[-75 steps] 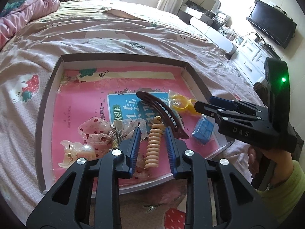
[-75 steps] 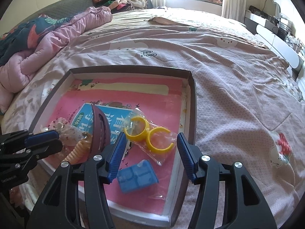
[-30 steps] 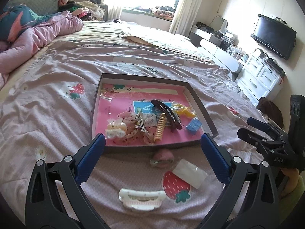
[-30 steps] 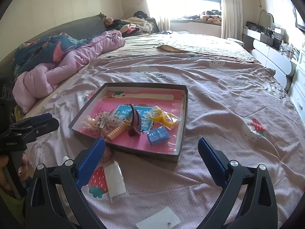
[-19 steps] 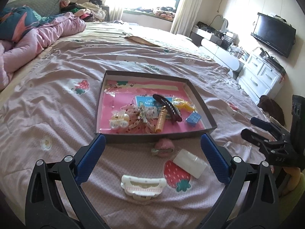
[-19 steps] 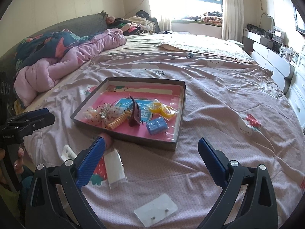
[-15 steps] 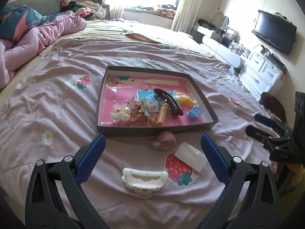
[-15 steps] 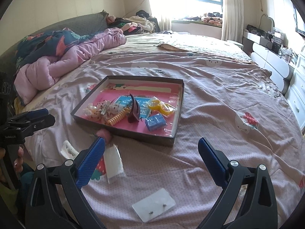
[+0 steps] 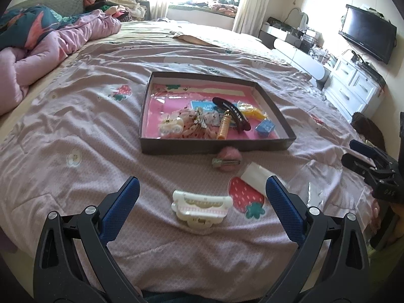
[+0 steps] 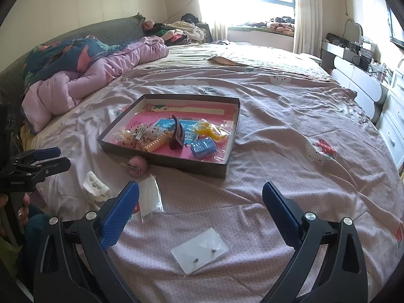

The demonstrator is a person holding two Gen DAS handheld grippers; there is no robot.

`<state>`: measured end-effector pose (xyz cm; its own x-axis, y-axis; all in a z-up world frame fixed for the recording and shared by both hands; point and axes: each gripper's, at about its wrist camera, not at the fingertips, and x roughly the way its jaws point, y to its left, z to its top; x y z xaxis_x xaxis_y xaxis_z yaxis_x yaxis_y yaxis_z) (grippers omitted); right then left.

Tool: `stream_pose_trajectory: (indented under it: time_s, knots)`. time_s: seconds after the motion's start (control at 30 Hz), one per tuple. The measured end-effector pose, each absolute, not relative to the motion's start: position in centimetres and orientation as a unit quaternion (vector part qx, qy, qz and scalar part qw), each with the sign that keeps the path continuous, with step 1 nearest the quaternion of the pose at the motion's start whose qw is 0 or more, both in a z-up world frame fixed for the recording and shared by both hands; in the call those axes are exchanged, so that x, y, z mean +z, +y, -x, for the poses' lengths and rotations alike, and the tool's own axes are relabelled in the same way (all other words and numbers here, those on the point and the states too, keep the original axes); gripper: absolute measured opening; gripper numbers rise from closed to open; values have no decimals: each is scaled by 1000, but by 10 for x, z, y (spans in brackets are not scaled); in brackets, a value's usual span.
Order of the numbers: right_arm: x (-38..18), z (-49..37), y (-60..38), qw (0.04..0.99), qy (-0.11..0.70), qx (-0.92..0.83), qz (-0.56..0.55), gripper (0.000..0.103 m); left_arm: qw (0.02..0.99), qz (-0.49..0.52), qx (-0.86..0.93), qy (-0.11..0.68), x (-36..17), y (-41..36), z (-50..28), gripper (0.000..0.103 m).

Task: Organize jewelry
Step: 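Withdraw both tools from the tray toward the remaining items, then grasp the white claw clip with the left tool while the right tool grasps the clear earring packet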

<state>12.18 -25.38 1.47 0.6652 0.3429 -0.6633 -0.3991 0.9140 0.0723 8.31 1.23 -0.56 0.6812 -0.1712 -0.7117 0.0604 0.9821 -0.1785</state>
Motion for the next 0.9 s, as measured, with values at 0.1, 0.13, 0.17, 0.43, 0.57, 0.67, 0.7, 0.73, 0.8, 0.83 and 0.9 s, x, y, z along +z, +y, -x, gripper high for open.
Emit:
stream_pose_trajectory:
  time_s: [0.1,0.13,0.17,0.43,0.57,0.67,0.7,0.73,0.8,0.83,0.9]
  knots:
    - [13,-118,-254,911,355,206,42,95,912,66,-61,399,-9,12,-79,91]
    - [13,-117,-254,911,355,206,43,95,912,64,-61,401,-10,11,-79,91]
    - [11,-116,-254,910,356,206,46,95,911,63,-60,403,-11,11,-78,91]
    - [-1,-109,-252,905,367,211,51,95,902,55,-56,424,-25,9,-73,91]
    - [-12,-104,-250,900,376,215,56,95,897,49,-57,435,-33,6,-73,91]
    - [-21,-102,-248,897,382,214,62,95,893,46,-58,443,-38,3,-75,91]
    - [-23,-101,-249,896,385,215,62,95,892,45,-60,447,-40,1,-76,91]
    - [-26,-100,-250,895,387,214,61,95,890,43,-60,449,-42,0,-76,91]
    - [-30,-99,-251,893,391,213,59,95,888,41,-62,454,-45,-2,-78,91]
    - [-32,-99,-252,893,393,212,59,95,887,41,-63,456,-46,-4,-79,91]
    - [-37,-99,-255,891,399,210,57,95,884,38,-65,461,-49,-6,-83,91]
